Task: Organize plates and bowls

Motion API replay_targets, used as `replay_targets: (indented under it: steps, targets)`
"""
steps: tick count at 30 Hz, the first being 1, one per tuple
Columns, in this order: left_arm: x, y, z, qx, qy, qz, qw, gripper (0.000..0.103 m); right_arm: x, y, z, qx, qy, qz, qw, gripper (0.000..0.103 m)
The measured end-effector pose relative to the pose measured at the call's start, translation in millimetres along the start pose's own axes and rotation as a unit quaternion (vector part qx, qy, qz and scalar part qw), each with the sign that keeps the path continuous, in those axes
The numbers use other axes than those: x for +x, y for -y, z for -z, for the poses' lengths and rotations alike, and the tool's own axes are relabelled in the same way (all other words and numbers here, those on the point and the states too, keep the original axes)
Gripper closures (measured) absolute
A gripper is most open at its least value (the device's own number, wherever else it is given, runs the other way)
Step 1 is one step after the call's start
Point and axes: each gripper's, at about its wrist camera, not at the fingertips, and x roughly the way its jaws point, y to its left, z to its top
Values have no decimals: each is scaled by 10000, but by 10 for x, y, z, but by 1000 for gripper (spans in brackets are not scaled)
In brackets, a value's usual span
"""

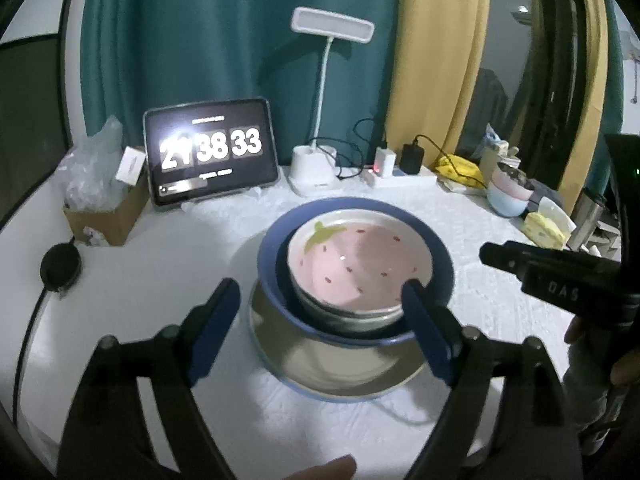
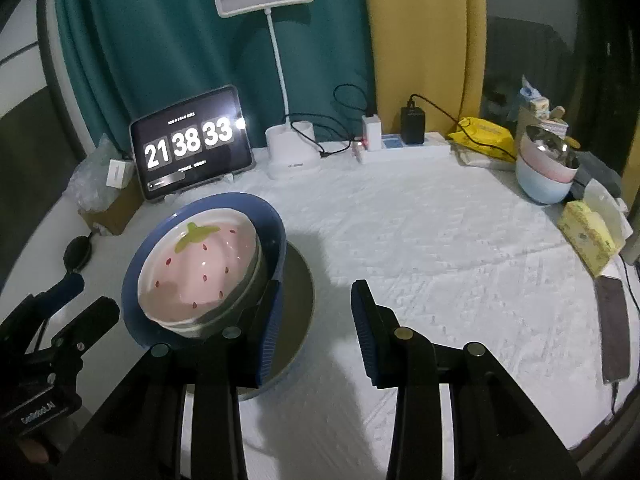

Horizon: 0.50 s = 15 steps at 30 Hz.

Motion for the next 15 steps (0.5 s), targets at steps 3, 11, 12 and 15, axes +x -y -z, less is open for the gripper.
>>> replay_targets:
  steps: [3,11,12,15]
  targets:
    - [-68,42,1,15,78,23,10000,15,-95,15,21,-6,81,24,10000,66]
    - [-286,152,14,42,299,51,9995,9,-352,40,90,-56,311,114,9994,65]
    - [-311,165,10,51,333,36,9994,9,-375,50,97,-57,330,118,9994,65]
    - [-395,202,12,85,447,-4,9990,6,-471,55,125,-69,423,141,9990,65]
